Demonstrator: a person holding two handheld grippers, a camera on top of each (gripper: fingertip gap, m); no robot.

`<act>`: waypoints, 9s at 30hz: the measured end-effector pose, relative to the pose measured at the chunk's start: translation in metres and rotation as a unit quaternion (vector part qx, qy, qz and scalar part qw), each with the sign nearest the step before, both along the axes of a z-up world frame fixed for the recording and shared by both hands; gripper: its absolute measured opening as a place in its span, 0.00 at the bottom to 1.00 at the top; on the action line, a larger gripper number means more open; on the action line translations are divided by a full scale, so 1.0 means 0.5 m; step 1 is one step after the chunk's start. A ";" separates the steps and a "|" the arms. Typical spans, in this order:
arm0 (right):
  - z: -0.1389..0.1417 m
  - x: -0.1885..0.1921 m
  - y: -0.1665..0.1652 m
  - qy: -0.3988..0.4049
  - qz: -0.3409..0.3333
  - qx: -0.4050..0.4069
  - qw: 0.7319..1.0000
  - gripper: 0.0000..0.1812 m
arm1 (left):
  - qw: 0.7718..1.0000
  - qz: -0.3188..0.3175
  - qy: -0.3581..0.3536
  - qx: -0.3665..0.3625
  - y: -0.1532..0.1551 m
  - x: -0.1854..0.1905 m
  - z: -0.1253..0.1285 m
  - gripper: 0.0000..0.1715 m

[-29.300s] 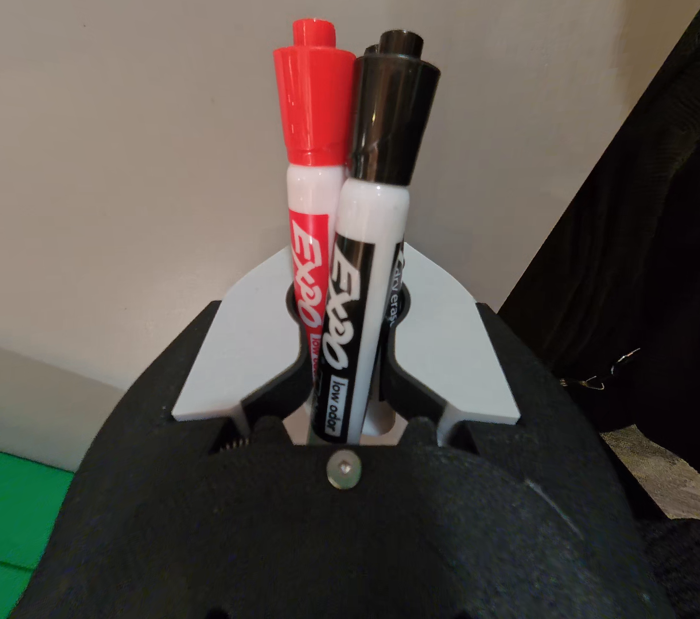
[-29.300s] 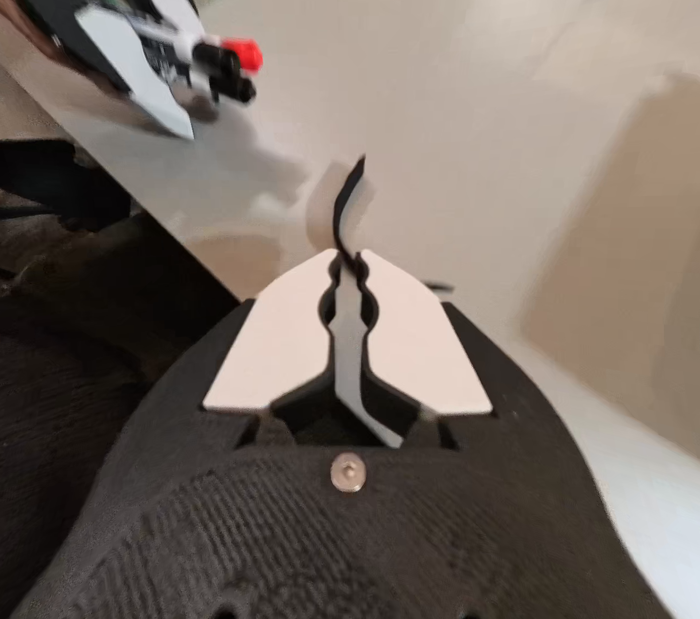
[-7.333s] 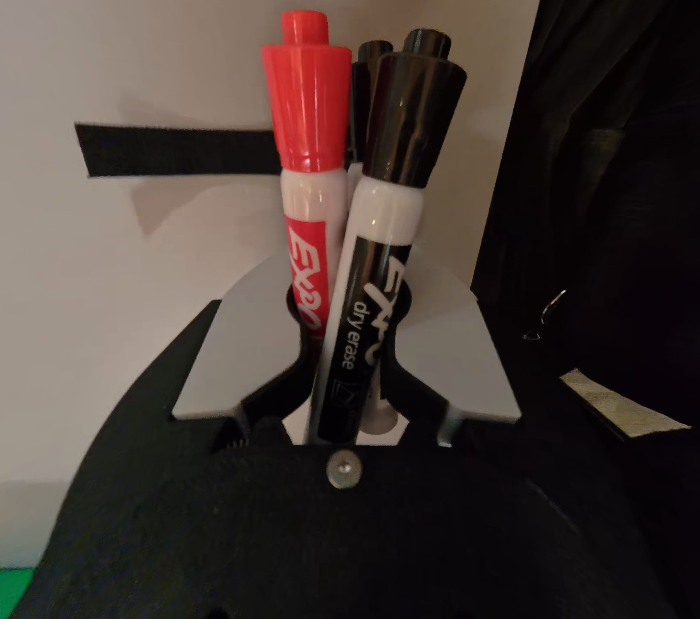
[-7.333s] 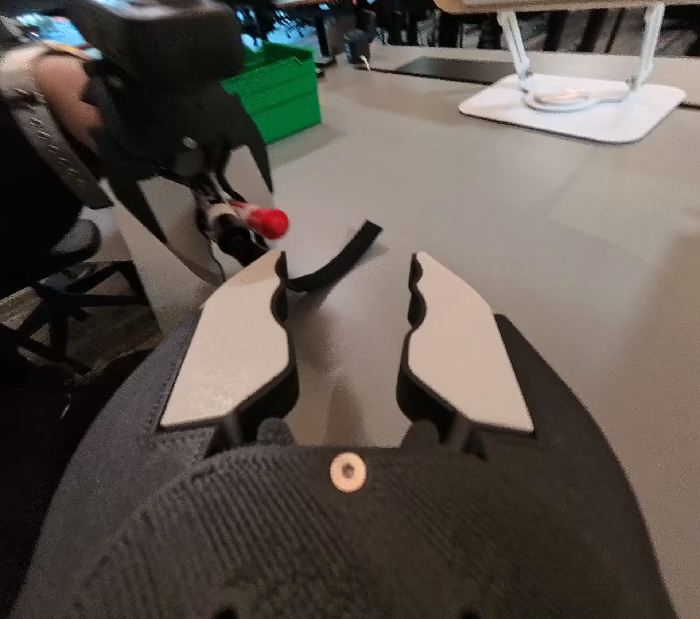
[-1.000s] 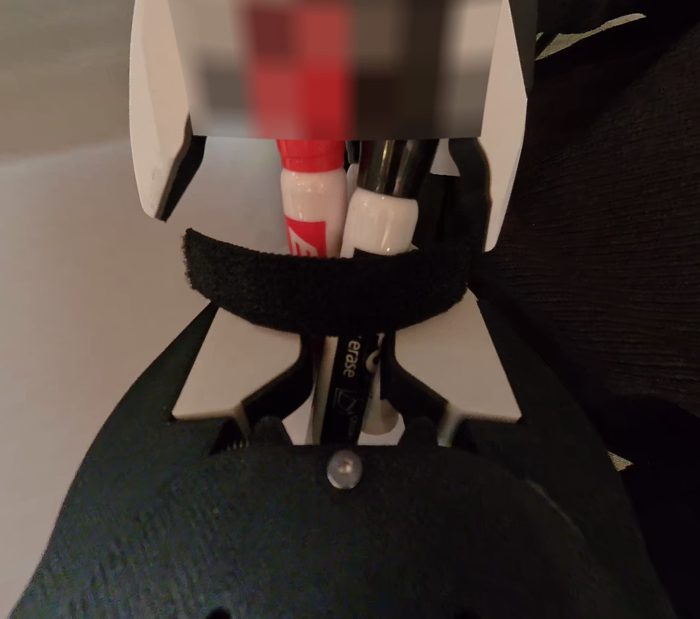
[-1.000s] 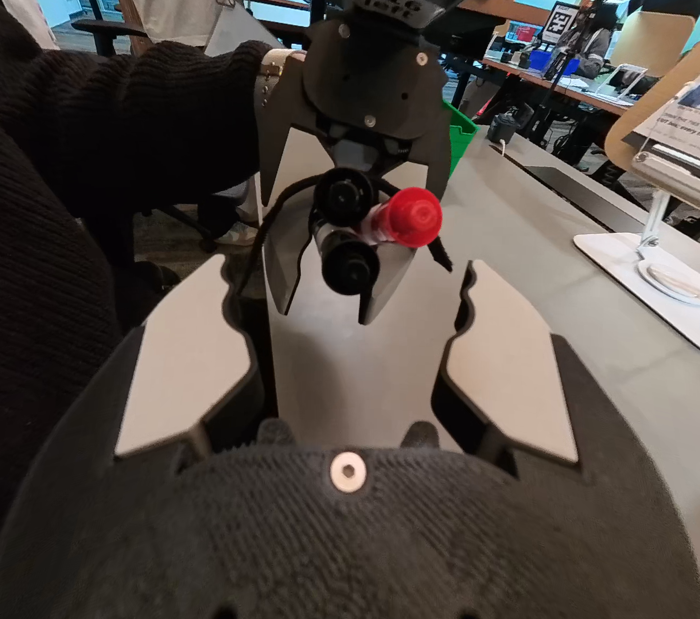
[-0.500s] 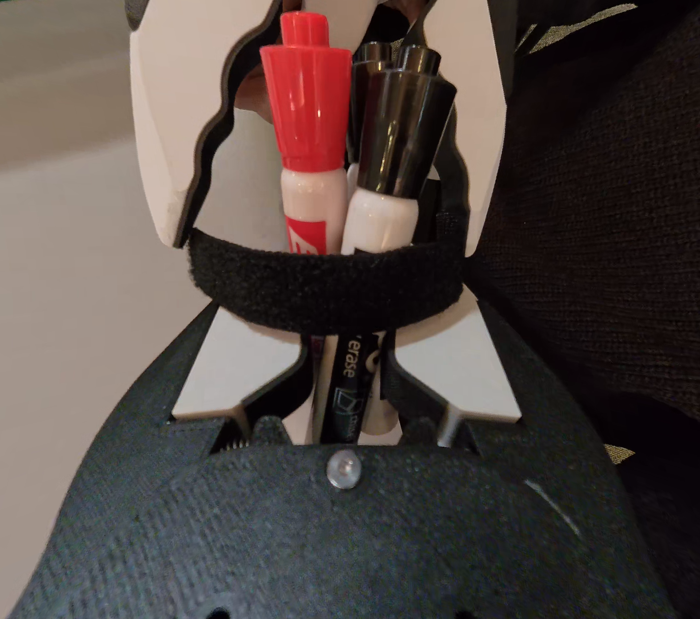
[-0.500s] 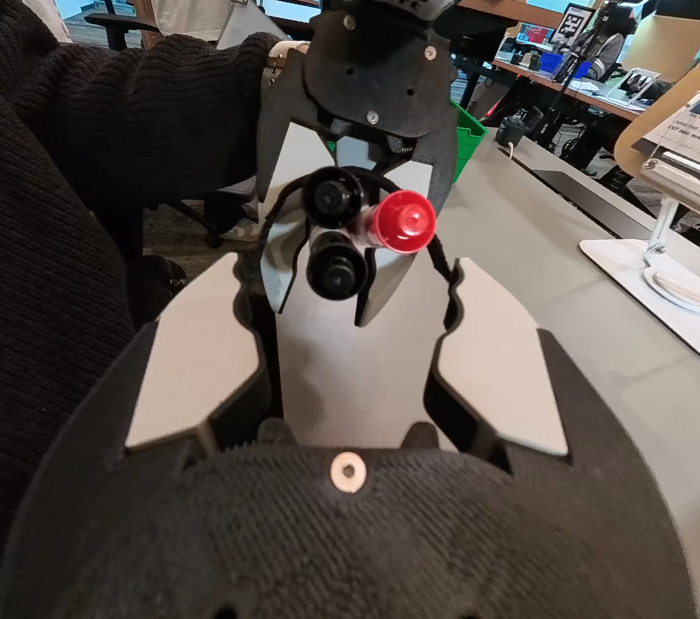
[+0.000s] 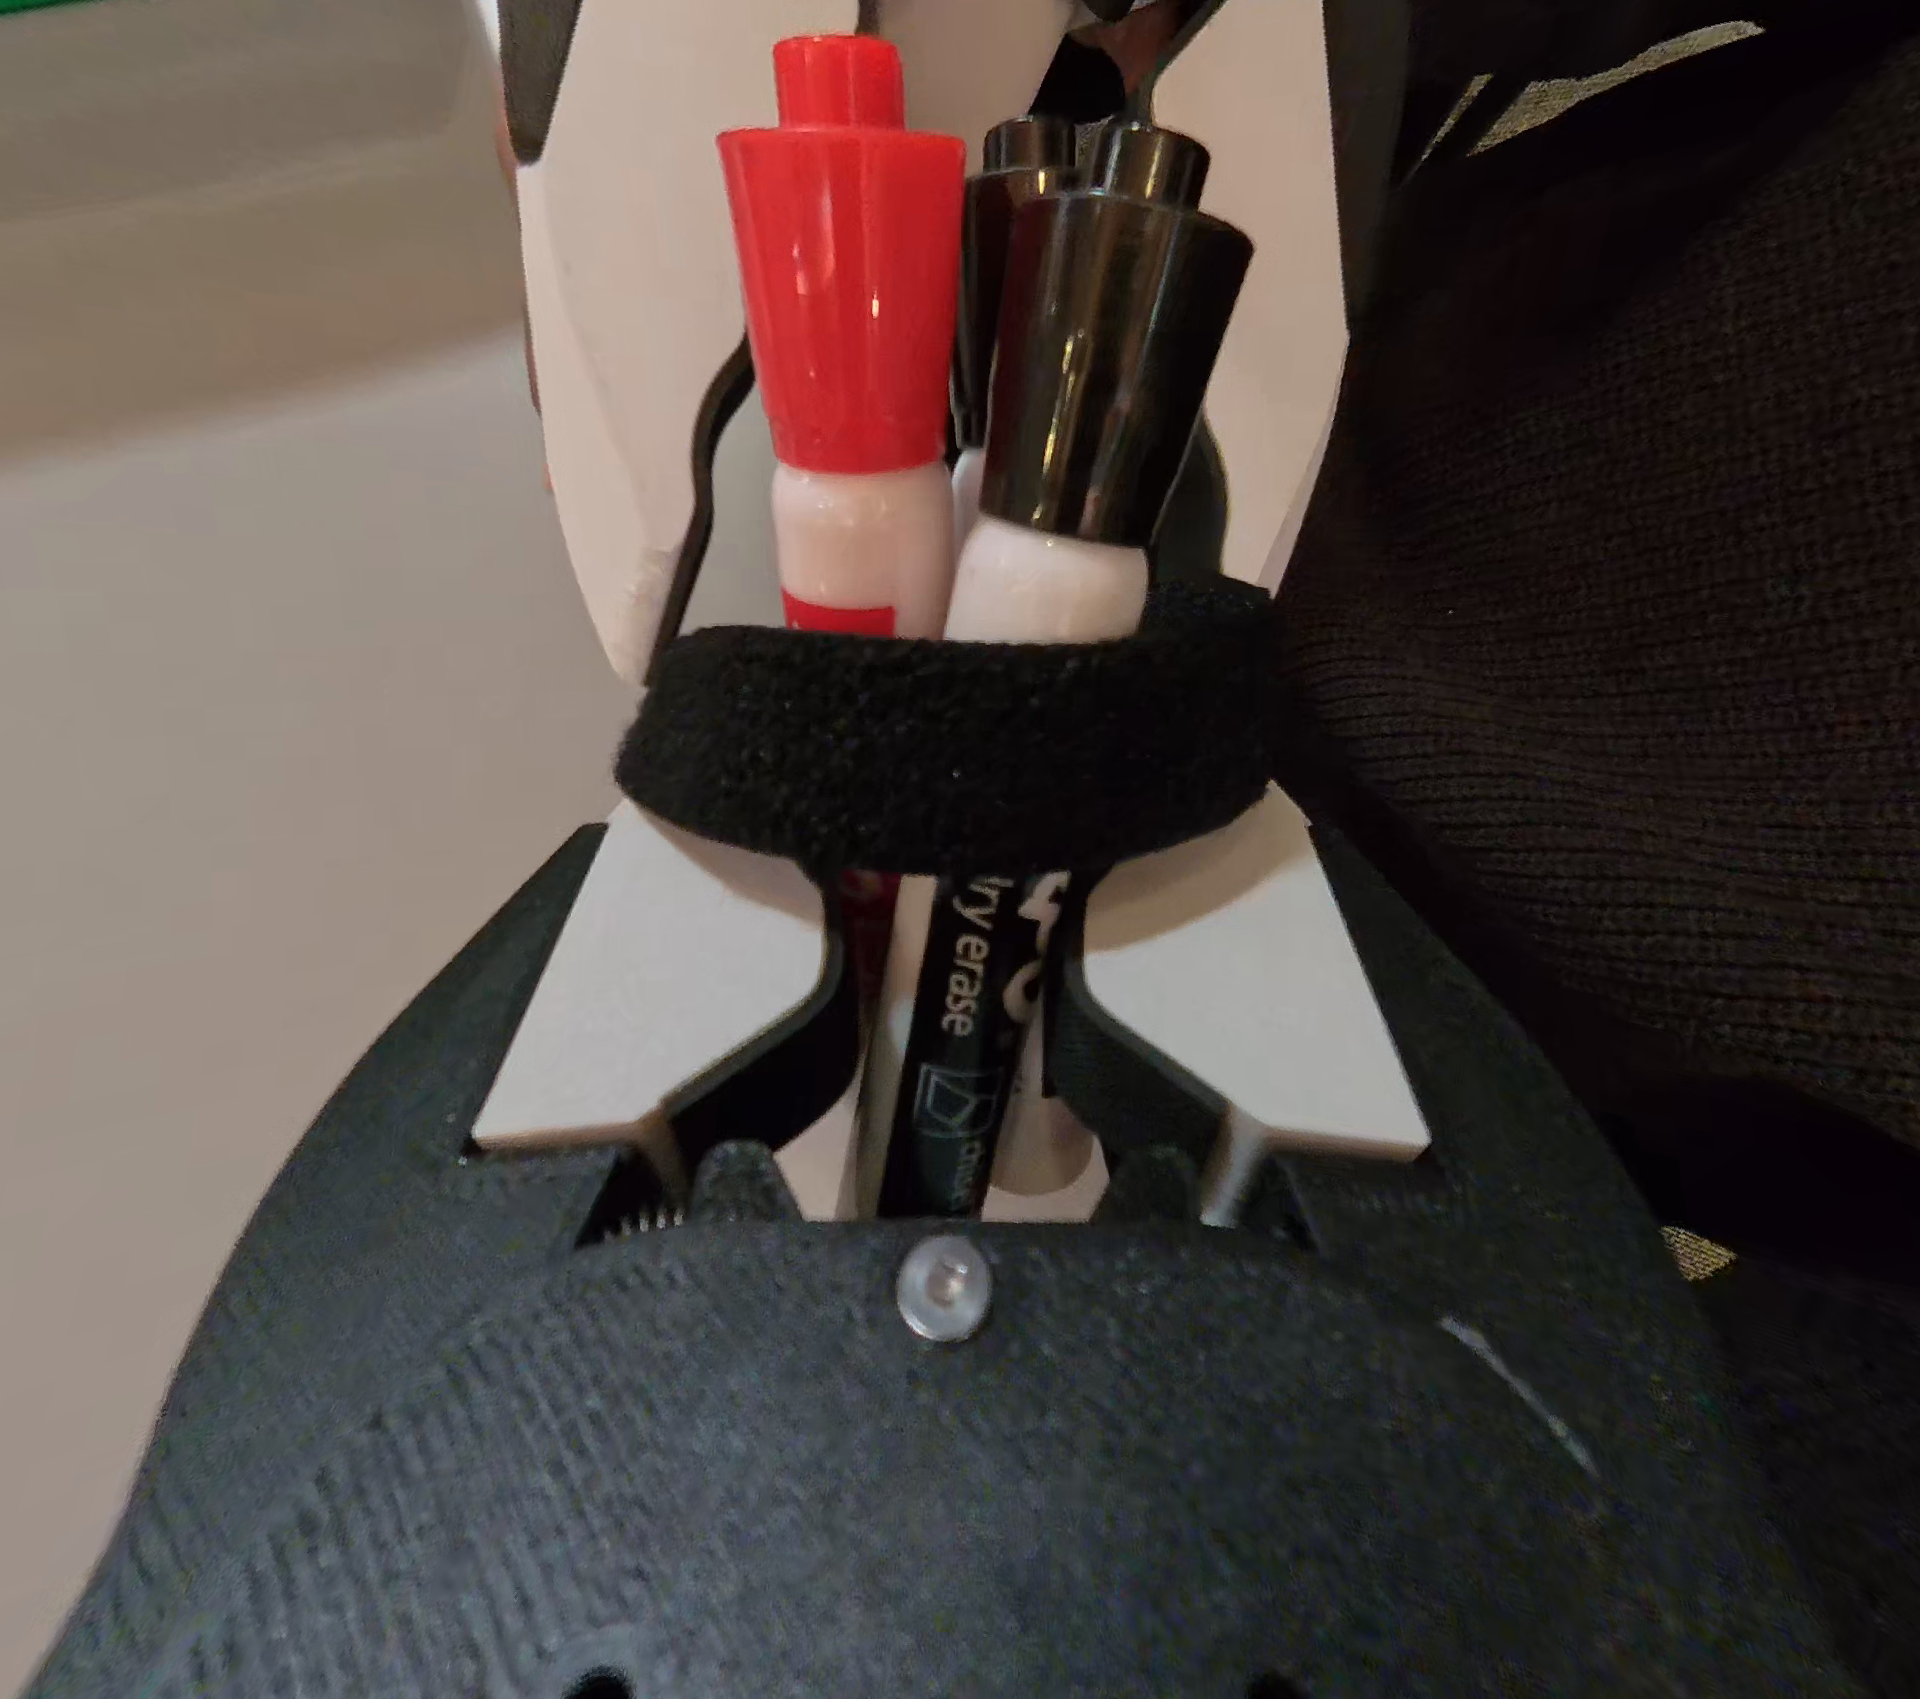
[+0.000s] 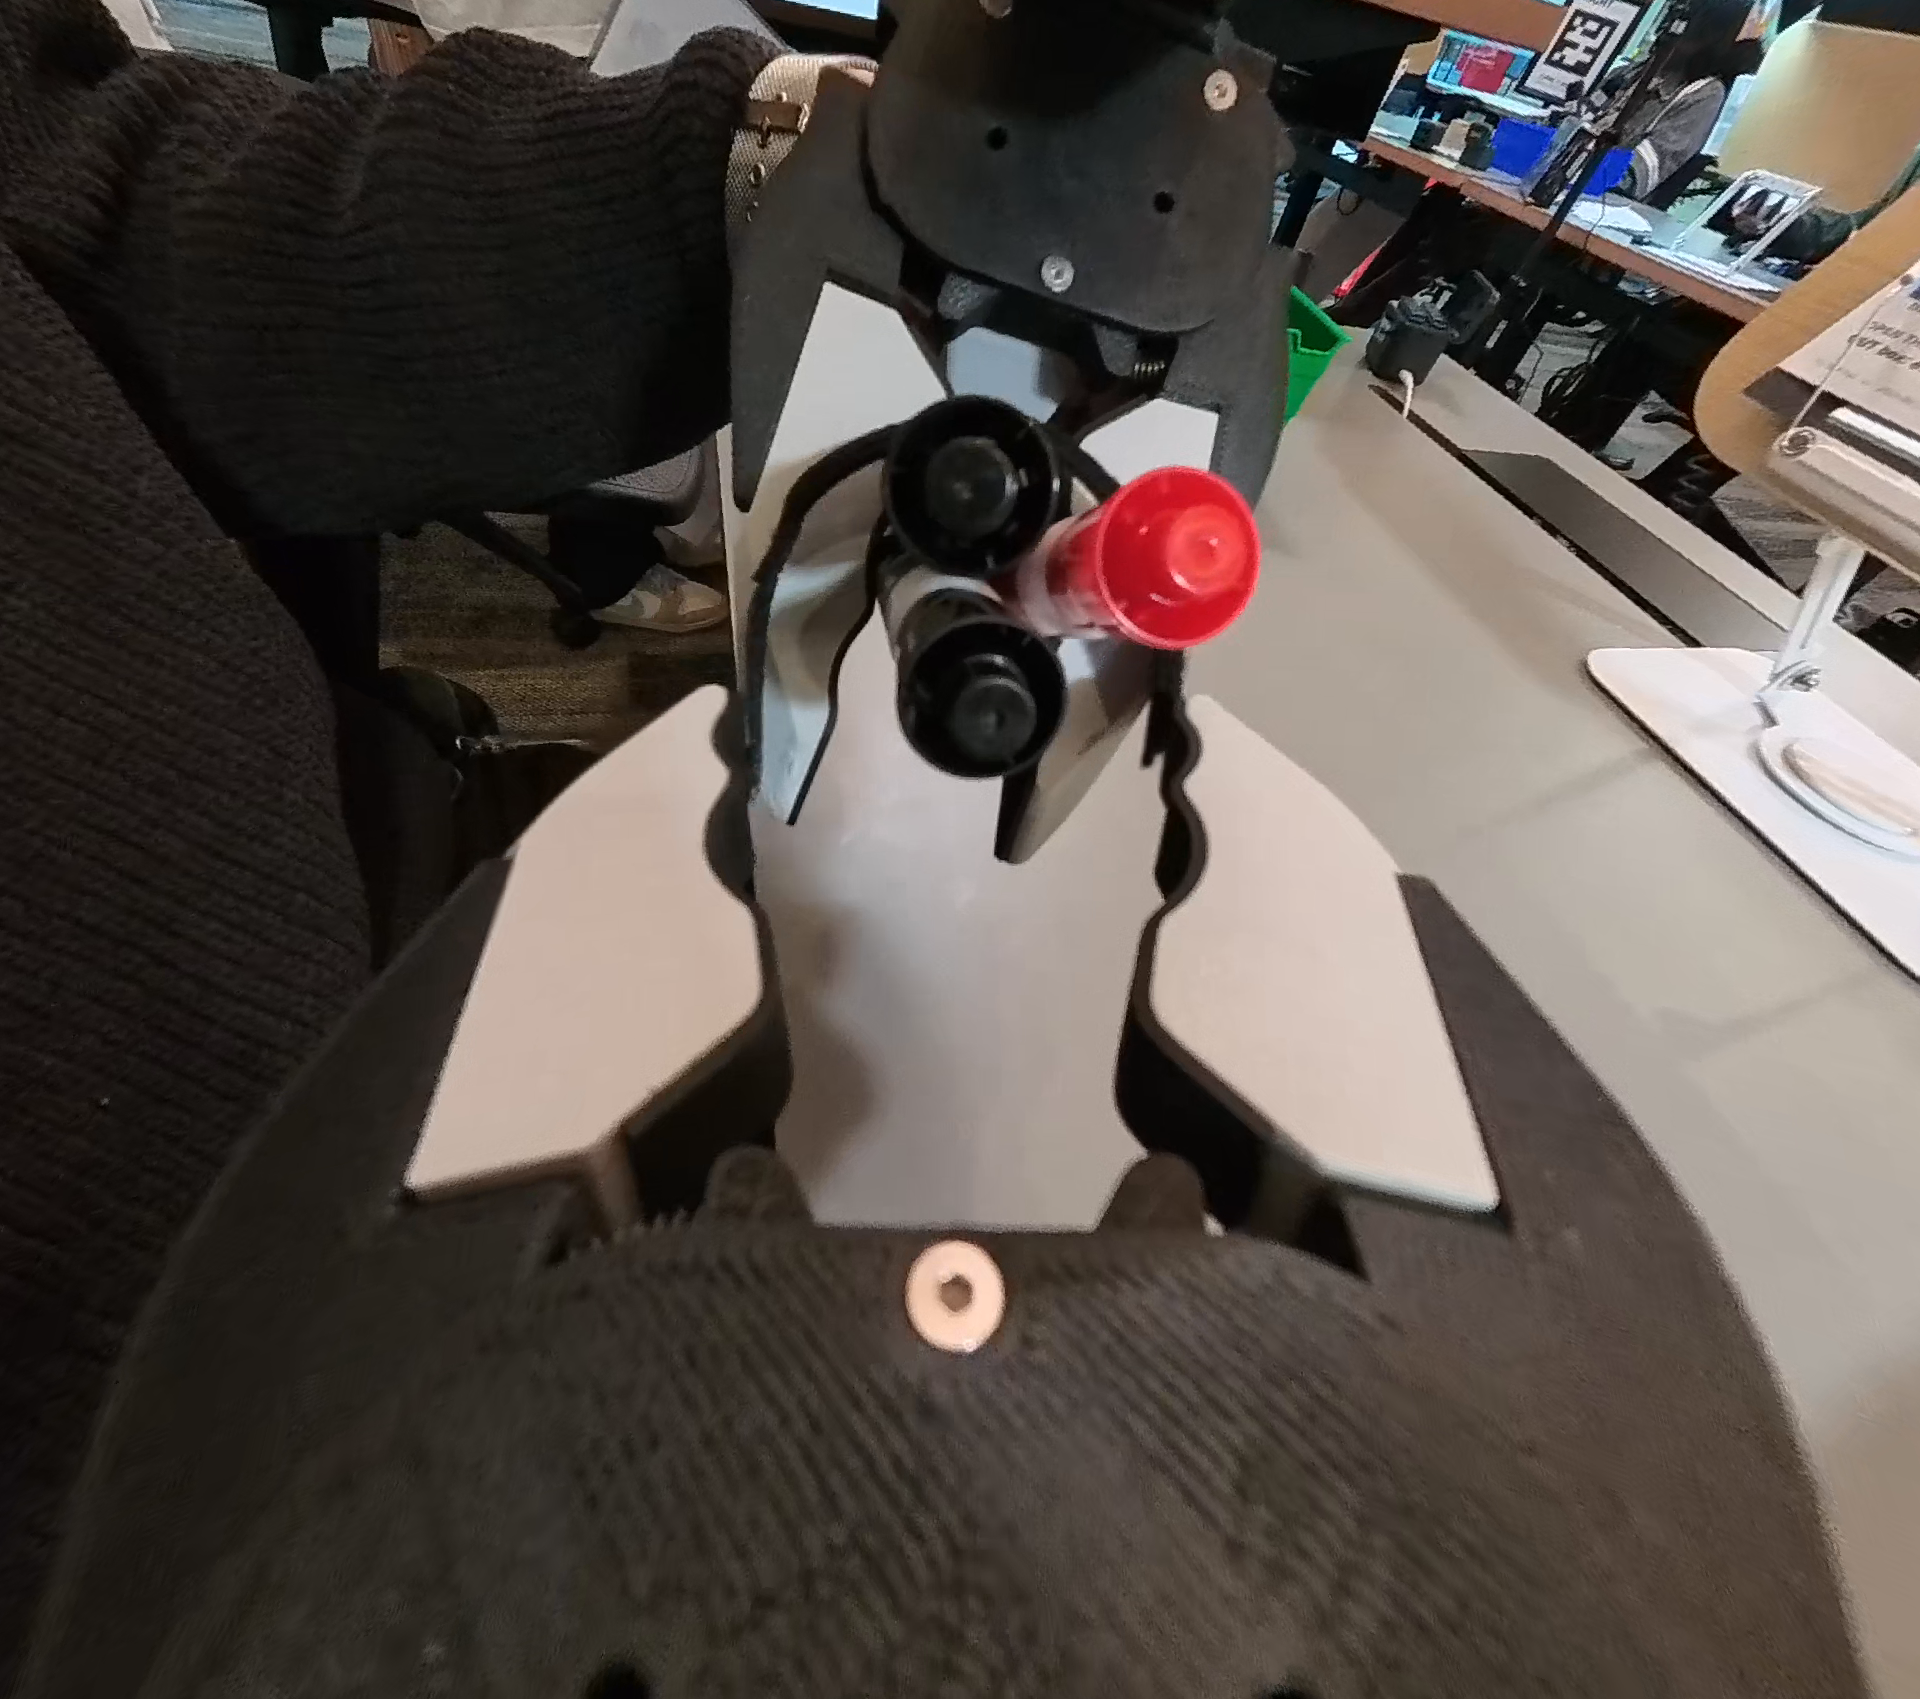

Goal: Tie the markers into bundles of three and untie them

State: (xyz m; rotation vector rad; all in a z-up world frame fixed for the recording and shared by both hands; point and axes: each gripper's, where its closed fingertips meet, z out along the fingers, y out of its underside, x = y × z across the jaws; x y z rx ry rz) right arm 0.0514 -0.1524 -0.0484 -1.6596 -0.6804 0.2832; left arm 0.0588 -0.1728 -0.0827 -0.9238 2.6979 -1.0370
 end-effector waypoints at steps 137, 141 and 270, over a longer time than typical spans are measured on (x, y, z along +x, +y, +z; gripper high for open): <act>0.084 0.001 -0.013 0.046 -0.023 0.016 0.999 0.01 | 0.977 -0.011 -0.110 -0.182 -0.014 0.030 0.079 0.26; 0.089 0.000 -0.019 -0.002 -0.028 0.016 0.999 0.01 | 0.977 -0.015 -0.123 -0.176 -0.016 0.030 0.082 0.26; 0.055 0.190 0.064 0.327 -0.137 -0.145 0.924 0.06 | 0.807 0.261 -0.404 0.342 0.211 0.148 0.038 0.26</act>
